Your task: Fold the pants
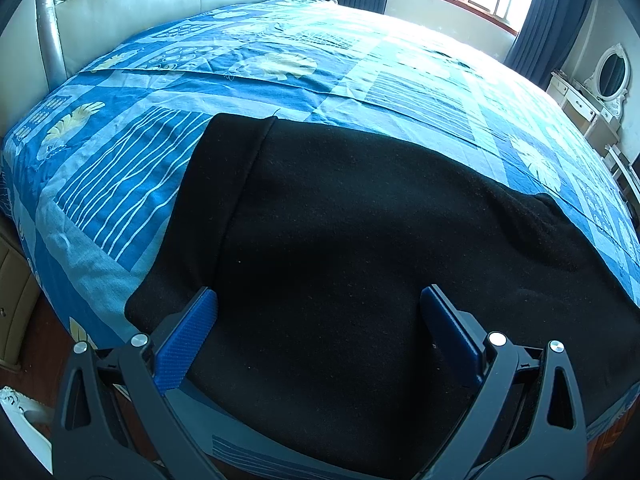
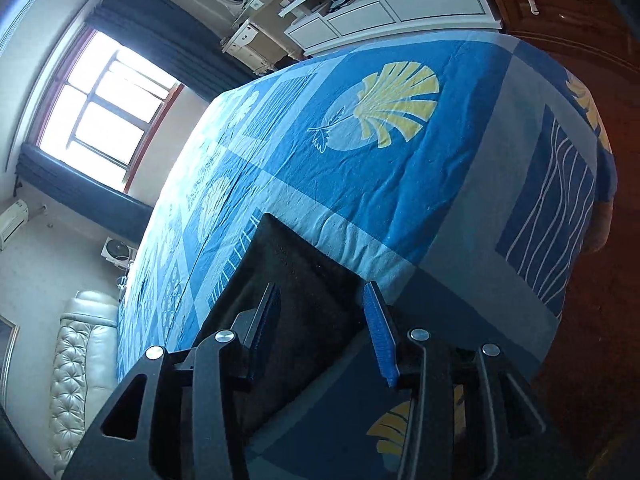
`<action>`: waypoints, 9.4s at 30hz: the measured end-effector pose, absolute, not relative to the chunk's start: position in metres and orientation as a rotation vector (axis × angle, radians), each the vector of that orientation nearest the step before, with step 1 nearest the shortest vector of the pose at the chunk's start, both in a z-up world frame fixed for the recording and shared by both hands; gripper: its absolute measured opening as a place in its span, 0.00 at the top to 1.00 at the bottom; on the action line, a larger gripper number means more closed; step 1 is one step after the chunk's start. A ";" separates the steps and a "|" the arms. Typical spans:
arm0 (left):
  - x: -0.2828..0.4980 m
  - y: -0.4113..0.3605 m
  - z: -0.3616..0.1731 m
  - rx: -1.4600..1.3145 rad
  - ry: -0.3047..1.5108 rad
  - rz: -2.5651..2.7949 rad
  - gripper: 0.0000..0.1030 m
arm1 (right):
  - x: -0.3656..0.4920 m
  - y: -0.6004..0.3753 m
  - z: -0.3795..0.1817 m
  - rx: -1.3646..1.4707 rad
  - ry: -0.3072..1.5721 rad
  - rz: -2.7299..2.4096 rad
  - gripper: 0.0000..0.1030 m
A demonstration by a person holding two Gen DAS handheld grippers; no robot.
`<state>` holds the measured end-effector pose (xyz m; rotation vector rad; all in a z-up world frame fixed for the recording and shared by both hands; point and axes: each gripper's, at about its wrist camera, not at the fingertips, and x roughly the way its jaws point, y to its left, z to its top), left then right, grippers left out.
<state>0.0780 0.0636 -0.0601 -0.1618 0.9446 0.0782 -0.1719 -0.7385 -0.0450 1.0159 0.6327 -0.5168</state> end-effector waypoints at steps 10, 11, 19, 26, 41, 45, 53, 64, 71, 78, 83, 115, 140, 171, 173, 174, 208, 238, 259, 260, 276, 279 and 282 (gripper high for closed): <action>0.076 0.064 -0.060 -0.164 0.940 0.075 0.02 | -0.067 -0.758 -0.037 0.851 0.748 -0.382 0.57; 0.076 0.064 -0.060 -0.164 0.940 0.075 0.02 | -0.059 -0.759 -0.041 0.846 0.773 -0.388 0.57; 0.074 0.065 -0.057 -0.170 0.930 0.090 0.02 | -0.039 -0.752 -0.047 0.749 0.829 -0.419 0.93; 0.073 0.072 -0.054 -0.248 0.891 0.133 0.02 | -0.034 -0.766 -0.049 0.723 0.799 -0.475 0.99; 0.067 0.068 -0.047 -0.221 0.881 0.122 0.02 | -0.114 -0.799 -0.081 1.078 0.776 -0.185 0.41; 0.062 0.070 -0.046 -0.216 0.886 0.102 0.02 | -0.121 -0.797 -0.102 1.250 0.738 -0.024 0.37; 0.056 0.070 -0.040 -0.223 0.881 0.092 0.02 | -0.086 -0.766 -0.084 1.031 0.898 -0.054 0.50; 0.050 0.064 -0.028 -0.083 0.876 0.121 0.02 | -0.070 -0.727 -0.045 0.995 0.874 -0.127 0.79; 0.041 0.068 -0.019 -0.096 0.867 0.101 0.02 | -0.067 -0.688 0.008 0.934 0.796 -0.062 0.79; 0.028 0.069 -0.017 -0.072 0.873 0.096 0.02 | -0.046 -0.613 0.044 0.807 0.790 -0.004 0.79; 0.026 0.070 -0.015 -0.108 0.887 0.081 0.02 | -0.027 -0.552 0.043 0.721 0.824 0.030 0.79; 0.022 0.053 -0.009 -0.094 0.875 0.043 0.02 | 0.029 -0.341 -0.043 0.292 1.069 -0.020 0.78; 0.021 0.049 -0.010 -0.091 0.877 0.031 0.02 | 0.017 -0.295 -0.040 0.355 1.071 0.102 0.61; 0.020 0.041 -0.021 -0.097 0.917 -0.031 0.02 | 0.043 -0.568 -0.092 1.083 0.955 0.064 0.73; 0.021 0.041 -0.023 -0.096 0.921 -0.031 0.02 | 0.043 -0.567 -0.092 1.082 0.958 0.057 0.75; 0.021 0.041 -0.023 -0.097 0.921 -0.032 0.02 | 0.043 -0.566 -0.093 1.081 0.959 0.055 0.75; 0.018 0.041 -0.016 -0.074 0.895 -0.038 0.02 | -0.070 -0.548 -0.064 1.107 0.808 -0.049 0.64; 0.031 0.079 -0.016 -0.159 0.926 -0.041 0.02 | -0.016 -0.307 -0.043 0.249 1.022 0.079 0.35; 0.122 0.177 -0.065 -0.421 1.141 -0.333 0.02 | -0.015 -0.305 -0.043 0.284 1.015 0.095 0.27; 0.124 0.176 -0.065 -0.429 1.138 -0.341 0.03 | -0.015 -0.305 -0.043 0.291 1.014 0.097 0.27; 0.129 0.162 -0.039 -0.677 1.146 -0.365 0.85 | -0.016 -0.316 -0.043 0.373 0.996 0.114 0.26; 0.126 0.149 -0.013 -0.633 1.121 -0.377 0.85 | -0.016 -0.320 -0.041 0.410 0.988 0.118 0.27; 0.125 0.128 0.011 -0.563 1.107 -0.389 0.85 | -0.016 -0.322 -0.038 0.428 0.981 0.118 0.27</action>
